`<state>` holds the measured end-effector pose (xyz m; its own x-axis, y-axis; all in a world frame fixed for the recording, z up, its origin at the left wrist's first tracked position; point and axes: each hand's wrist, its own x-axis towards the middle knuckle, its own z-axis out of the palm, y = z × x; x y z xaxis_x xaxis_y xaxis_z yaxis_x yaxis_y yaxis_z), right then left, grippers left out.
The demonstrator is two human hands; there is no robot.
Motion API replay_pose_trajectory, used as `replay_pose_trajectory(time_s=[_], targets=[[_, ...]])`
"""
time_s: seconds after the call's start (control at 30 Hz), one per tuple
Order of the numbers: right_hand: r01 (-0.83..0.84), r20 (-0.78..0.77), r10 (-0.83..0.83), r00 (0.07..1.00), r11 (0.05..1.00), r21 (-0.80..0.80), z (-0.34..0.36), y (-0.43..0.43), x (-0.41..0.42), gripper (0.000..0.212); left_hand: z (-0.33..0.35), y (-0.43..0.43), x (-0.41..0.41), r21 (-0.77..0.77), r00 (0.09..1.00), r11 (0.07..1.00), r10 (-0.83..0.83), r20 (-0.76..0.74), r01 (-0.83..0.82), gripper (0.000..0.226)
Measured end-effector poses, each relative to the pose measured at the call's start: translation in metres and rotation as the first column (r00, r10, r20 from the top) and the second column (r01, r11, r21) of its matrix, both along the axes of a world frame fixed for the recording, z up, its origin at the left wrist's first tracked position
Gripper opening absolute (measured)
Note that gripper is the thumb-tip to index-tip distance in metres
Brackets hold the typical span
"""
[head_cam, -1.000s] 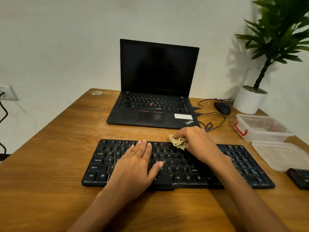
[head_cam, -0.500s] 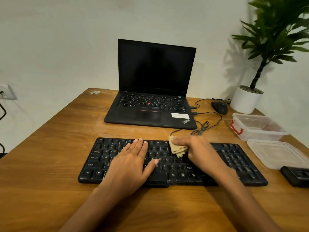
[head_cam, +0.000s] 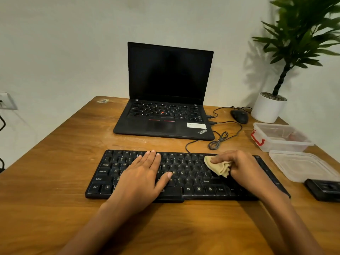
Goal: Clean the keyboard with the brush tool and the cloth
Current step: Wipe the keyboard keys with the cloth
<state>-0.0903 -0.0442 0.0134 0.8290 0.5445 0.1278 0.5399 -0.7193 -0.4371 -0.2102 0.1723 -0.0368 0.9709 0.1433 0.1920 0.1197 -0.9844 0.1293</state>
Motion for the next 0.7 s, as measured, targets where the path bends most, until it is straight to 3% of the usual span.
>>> replay_pose_trajectory(time_s=[0.07,0.2,0.3,0.4,0.57,0.63,0.7], targets=[[0.023,0.079,-0.020,0.997,0.999,-0.026,0.002,0.003,-0.003,0.041,-0.001,0.000,0.001,0.000,1.000,1.000,0.001,-0.004,-0.001,0.112],[-0.130,0.094,0.131,0.987,0.991,-0.014,-0.007,0.024,-0.032,0.047,-0.001,0.000,0.001,-0.003,1.000,1.000,0.002,-0.003,-0.002,0.114],[-0.045,0.054,0.047,0.997,0.998,-0.039,0.001,0.005,-0.025,0.045,0.000,-0.001,0.001,0.001,1.000,1.000,0.007,-0.008,-0.007,0.114],[0.036,0.159,-0.021,0.987,0.995,-0.092,0.008,0.001,-0.027,0.048,0.000,-0.002,0.002,0.000,1.000,1.000,0.011,-0.007,-0.011,0.117],[-0.247,0.186,0.251,0.950,0.968,-0.048,-0.006,0.024,-0.083,0.042,-0.001,-0.003,0.001,0.019,1.000,1.000,0.018,0.004,-0.018,0.115],[-0.216,0.143,0.216,0.966,0.976,-0.014,-0.006,0.012,-0.080,0.045,-0.001,-0.003,0.001,0.015,1.000,1.000,0.021,0.000,-0.021,0.113],[-0.112,0.232,0.102,0.967,0.993,0.032,-0.011,0.000,-0.070,0.051,-0.001,-0.004,0.001,0.008,1.000,1.000,0.020,0.002,-0.020,0.116]])
